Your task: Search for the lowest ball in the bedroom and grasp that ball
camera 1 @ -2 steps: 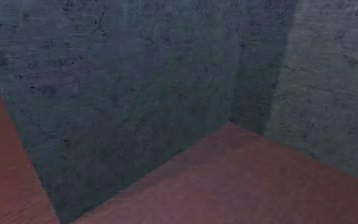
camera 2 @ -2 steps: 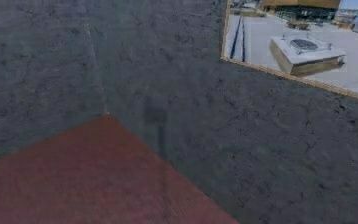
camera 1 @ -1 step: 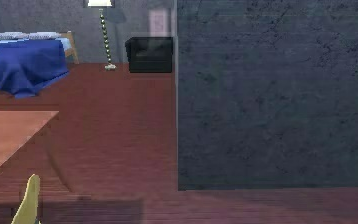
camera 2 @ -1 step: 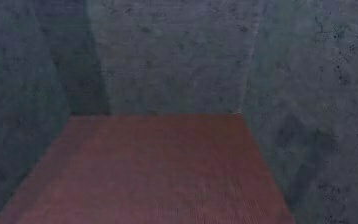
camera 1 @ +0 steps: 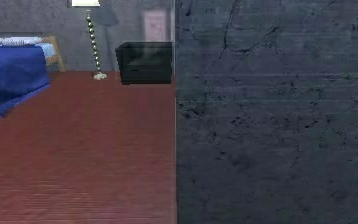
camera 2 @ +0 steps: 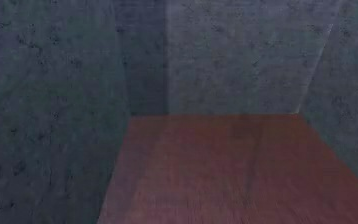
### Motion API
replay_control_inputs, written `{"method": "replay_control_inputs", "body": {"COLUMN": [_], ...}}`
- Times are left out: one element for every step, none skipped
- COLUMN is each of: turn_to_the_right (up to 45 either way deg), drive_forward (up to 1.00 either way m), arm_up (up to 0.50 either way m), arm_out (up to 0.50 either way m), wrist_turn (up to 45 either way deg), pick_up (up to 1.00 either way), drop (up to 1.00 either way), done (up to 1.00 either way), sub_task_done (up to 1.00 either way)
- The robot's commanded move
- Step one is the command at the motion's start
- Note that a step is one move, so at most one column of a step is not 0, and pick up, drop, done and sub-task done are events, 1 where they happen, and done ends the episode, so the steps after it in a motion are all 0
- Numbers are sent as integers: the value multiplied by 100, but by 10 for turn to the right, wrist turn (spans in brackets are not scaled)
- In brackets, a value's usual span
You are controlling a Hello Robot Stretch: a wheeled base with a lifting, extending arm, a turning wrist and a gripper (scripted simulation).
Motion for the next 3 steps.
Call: {"method": "replay_control_inputs", "body": {"turn_to_the_right": [-300,0,0], "drive_forward": [0,100,20], "arm_up": [0,0,0], "arm_out": [0,0,0], "wrist_turn": [0,0,0], "pick_up": [0,0,0], "drop": [0,0,0], "done": [0,0,0], "sub_task_done": [0,0,0]}}
